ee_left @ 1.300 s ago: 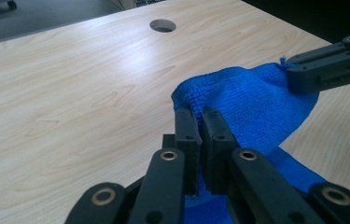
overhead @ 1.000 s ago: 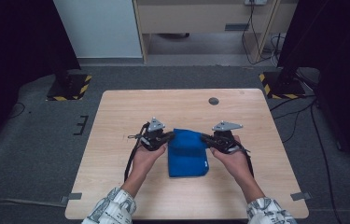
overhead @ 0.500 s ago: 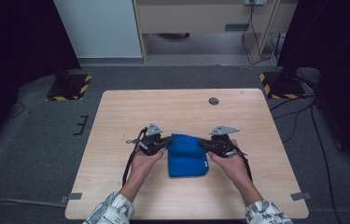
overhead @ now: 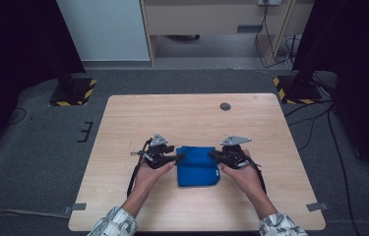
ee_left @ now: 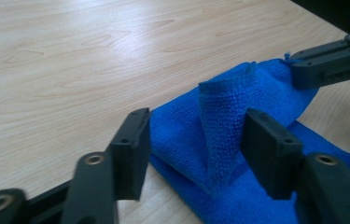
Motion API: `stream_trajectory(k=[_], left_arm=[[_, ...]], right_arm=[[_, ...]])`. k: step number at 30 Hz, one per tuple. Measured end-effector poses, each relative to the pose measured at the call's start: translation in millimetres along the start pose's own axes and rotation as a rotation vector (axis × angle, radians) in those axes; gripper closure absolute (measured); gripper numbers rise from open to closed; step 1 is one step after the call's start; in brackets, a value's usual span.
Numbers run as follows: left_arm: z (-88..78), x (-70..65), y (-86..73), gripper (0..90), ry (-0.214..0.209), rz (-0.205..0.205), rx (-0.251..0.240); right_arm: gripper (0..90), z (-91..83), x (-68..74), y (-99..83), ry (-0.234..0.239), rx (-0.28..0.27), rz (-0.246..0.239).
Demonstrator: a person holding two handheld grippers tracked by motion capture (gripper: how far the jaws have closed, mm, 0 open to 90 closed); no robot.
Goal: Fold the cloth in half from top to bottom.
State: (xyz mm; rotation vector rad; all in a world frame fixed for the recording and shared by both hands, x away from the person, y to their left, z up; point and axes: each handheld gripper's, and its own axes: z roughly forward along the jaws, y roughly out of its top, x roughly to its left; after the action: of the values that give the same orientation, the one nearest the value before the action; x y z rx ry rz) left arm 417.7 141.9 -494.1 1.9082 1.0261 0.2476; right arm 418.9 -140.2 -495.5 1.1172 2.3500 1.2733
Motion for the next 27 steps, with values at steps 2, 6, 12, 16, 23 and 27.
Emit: stream_trajectory(k=[2,6,12,16,23,27], left_arm=[[-2.2,0.0,0.3,35.4,-0.011,-0.009,-0.007],[-8.5,-0.4,1.8,31.9,-0.014,-0.014,-0.027],[-17.9,6.9,5.7,29.6,0.013,-0.036,-0.069],[-22.8,14.4,8.1,28.4,0.05,-0.049,-0.082],[-16.0,25.0,4.9,27.4,0.086,-0.09,-0.064],[-6.3,23.3,-0.2,26.6,0.09,-0.086,-0.023]], right_arm=[[84.7,-0.3,1.0,-0.4,0.004,0.001,0.002],[84.7,-0.9,1.7,-0.7,0.007,-0.001,-0.004],[84.6,-2.7,2.4,-1.8,0.01,0.0,-0.005],[84.1,-3.2,2.7,-1.7,0.02,-0.004,-0.013],[82.9,-4.6,6.5,-5.4,0.024,0.004,-0.028],[81.6,-6.3,7.6,-8.9,0.022,0.016,-0.043]])
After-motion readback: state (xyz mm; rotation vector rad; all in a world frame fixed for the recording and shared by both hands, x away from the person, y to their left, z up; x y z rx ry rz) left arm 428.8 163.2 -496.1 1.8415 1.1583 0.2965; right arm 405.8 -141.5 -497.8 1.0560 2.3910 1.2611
